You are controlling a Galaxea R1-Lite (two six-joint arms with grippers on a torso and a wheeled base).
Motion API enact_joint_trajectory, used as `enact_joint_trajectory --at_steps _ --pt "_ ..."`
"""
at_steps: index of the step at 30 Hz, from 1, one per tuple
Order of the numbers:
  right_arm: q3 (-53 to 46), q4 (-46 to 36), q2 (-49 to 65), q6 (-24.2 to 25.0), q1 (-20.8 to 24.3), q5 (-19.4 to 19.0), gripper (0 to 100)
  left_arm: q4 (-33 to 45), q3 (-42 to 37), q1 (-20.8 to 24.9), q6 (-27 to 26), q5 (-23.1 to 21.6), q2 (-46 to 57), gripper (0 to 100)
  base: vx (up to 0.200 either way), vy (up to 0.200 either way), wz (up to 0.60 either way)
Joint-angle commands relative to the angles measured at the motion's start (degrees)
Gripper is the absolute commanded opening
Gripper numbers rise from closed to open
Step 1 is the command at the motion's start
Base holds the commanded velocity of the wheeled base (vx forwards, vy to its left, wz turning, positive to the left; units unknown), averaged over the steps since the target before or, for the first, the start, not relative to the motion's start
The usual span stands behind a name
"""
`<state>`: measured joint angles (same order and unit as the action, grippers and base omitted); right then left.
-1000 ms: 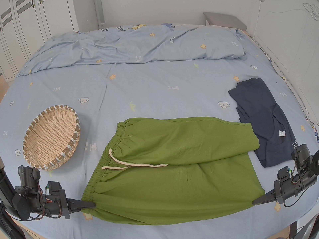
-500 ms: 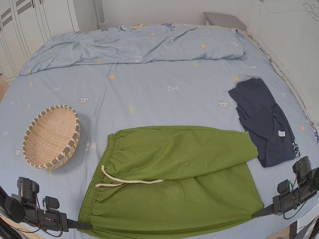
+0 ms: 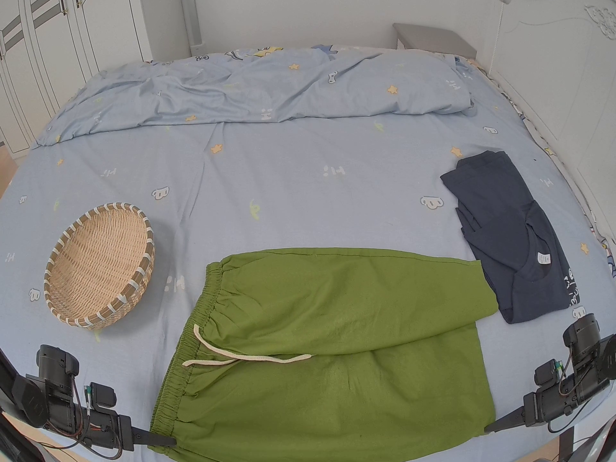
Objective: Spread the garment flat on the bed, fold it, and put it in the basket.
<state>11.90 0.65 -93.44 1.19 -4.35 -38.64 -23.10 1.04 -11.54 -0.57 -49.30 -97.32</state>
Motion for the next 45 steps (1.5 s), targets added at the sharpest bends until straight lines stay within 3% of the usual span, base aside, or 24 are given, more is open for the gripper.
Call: enact_joint_trajectory --at_steps 1,2,3,9,14,22,25,29,32,35,36,39,44,45 --pt "0.0 0.1 -1.1 0.0 0.8 0.0 100 0.0 -1.0 0.3 -0.1 -0.4 -2.5 0 0.000 0.000 0.00" --pt "-0.1 0.1 -1.3 0.0 1.0 0.0 100 0.0 -0.9 0.4 -0.3 -0.4 -2.5 0 0.000 0.000 0.00" --pt "-0.1 0.1 -1.3 0.0 1.0 0.0 100 0.0 -0.9 0.4 -0.3 -0.4 -2.5 100 0.000 0.000 0.00" --pt "-1.3 1.5 -0.7 -0.3 0.0 -0.1 100 0.5 -1.0 -0.6 -1.4 -0.4 -3.3 100 0.000 0.000 0.00" --pt "-2.7 3.8 1.1 -1.1 -1.8 -0.6 100 -1.1 -0.7 -5.9 -1.6 -0.7 -2.0 100 0.000 0.000 0.00" --pt "-4.5 12.8 9.6 -0.3 -2.0 -1.2 100 -2.7 -0.2 -8.3 0.0 -0.9 8.3 100 0.000 0.000 0.00" --pt "1.2 12.1 15.0 0.8 -2.2 -0.7 100 -1.9 6.2 -6.6 11.5 -0.7 17.9 100 0.000 0.000 0.00" --pt "11.6 7.3 16.5 1.5 -2.0 -0.6 100 1.8 18.0 1.3 24.9 0.7 23.0 100 0.000 0.000 0.00" --pt "22.5 1.8 15.6 1.5 -1.8 -0.6 100 4.4 27.3 6.4 26.6 4.2 20.5 100 0.000 0.000 0.00" --pt "26.6 0.0 13.9 1.5 -1.4 -0.6 100 4.6 30.8 8.7 26.7 5.8 17.2 100 0.000 0.000 0.00" --pt "34.3 -1.6 9.0 1.5 -0.6 -0.6 100 3.9 37.9 12.2 26.7 10.2 10.3 100 0.000 0.000 0.00" --pt "42.1 -1.6 3.7 1.6 1.0 0.1 100 3.1 44.8 14.2 26.9 13.5 3.5 100 0.000 0.000 0.00" --pt "53.4 -2.2 -3.8 1.6 2.5 2.1 100 1.4 51.1 14.4 26.9 13.8 -3.3 100 0.000 0.000 0.00" --pt "56.1 -2.3 -5.4 1.7 4.4 2.2 100 0.7 54.9 14.1 26.9 13.6 -6.4 100 0.000 0.000 0.00"
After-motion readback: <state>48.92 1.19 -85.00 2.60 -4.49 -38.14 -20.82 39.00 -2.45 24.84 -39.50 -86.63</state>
